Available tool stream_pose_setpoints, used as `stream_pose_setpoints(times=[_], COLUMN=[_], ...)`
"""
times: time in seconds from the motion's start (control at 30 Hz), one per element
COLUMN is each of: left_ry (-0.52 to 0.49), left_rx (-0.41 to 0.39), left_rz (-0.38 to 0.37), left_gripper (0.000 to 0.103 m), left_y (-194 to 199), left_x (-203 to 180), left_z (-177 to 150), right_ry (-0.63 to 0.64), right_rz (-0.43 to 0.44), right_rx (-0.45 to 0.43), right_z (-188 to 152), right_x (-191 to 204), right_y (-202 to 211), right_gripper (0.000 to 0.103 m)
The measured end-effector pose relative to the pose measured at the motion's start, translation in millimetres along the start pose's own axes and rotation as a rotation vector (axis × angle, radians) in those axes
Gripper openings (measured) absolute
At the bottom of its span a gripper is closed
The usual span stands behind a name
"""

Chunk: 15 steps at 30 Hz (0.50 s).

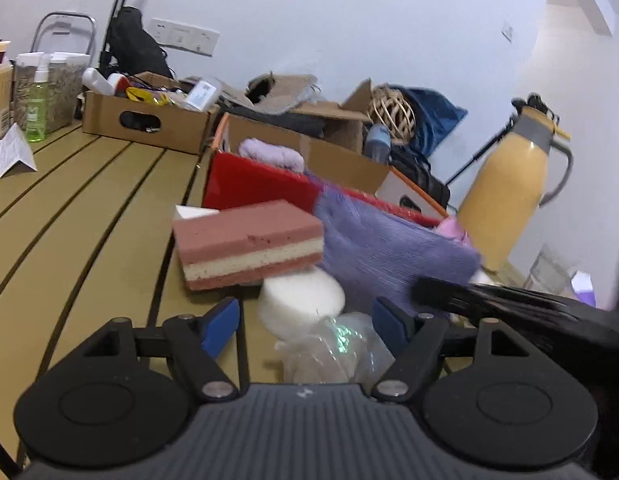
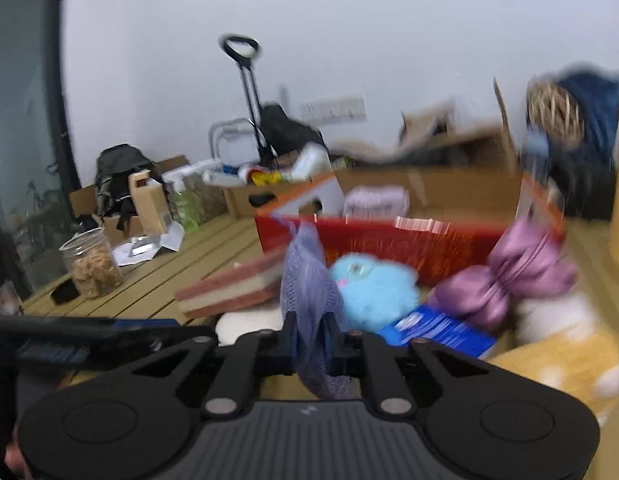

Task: Organize soft objects
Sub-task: 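Return to the table and grasp the purple knit cloth with both grippers, then carry the purple knit cloth into the box beside the sock and release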

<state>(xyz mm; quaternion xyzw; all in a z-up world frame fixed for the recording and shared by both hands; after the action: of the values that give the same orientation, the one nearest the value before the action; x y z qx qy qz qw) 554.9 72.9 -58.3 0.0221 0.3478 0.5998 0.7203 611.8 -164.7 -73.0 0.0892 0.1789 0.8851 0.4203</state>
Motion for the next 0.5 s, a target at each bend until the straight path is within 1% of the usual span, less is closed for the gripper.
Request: stream_pose_setpoints(times=[0.07,0.1,0.17,0.23,0.27,0.3,0.33,0.37,0.43,0.47,0.5], left_ry=[0.023,0.027,0.01,-0.017,-0.027,-0.04,-0.052,-0.058,-0.089,-0.121,-0.155], left_rx=[-0.045,-0.06,-0.067,-0.069,-0.067,-0.06,-0.04,-0.018,0.049,0.079,0.099], left_rz=[-0.002,0.0,0.006,-0.026,-0.054,-0.079,-0.089,-0.086,-0.056,-0.026,-0.001], left_gripper=[0.075,0.075,0.075,0.075,0.075,0.075,0.075,0.075,0.075,0.073,0.071], left_y=[7,11,14,22,26,29,28,25,12,4,-4], left_x=[2,1,-8,-26,-37,-50,-61,-71,-87,-93,-97], left_z=[4,6,7,8,9,9,10,11,5,0,-7], right_ry=[0.142,0.211,0.309,0.358,0.348,0.299,0.229,0.188,0.08,0.018,-0.061], right_rz=[-0.05,-0.06,-0.047,-0.014,-0.013,-0.003,0.011,0.01,-0.022,-0.018,0.007], right_rx=[0.006,0.02,0.062,0.132,0.15,0.17,0.189,0.189,0.18,0.167,0.145], right_z=[-4,-10,-22,-39,-44,-47,-49,-51,-54,-56,-59], right_x=[7,12,20,27,27,25,21,17,10,6,3], right_y=[26,39,56,67,71,76,80,84,96,102,109], right_gripper=[0.011,0.011,0.011,0.012,0.015,0.02,0.021,0.023,0.034,0.037,0.044])
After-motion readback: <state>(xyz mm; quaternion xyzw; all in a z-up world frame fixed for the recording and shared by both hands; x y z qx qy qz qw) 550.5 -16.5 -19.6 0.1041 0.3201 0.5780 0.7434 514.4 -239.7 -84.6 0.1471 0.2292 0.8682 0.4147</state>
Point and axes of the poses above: each gripper's, at about its wrist camera, not at the fingertips, and y roughly against the way its jaws point, x to its left, z to its top, the point moved 4 cm from there along -y, roughly the way its jaws point, and after that the axes turned 10 degrees about y, right-handed, at the moved point
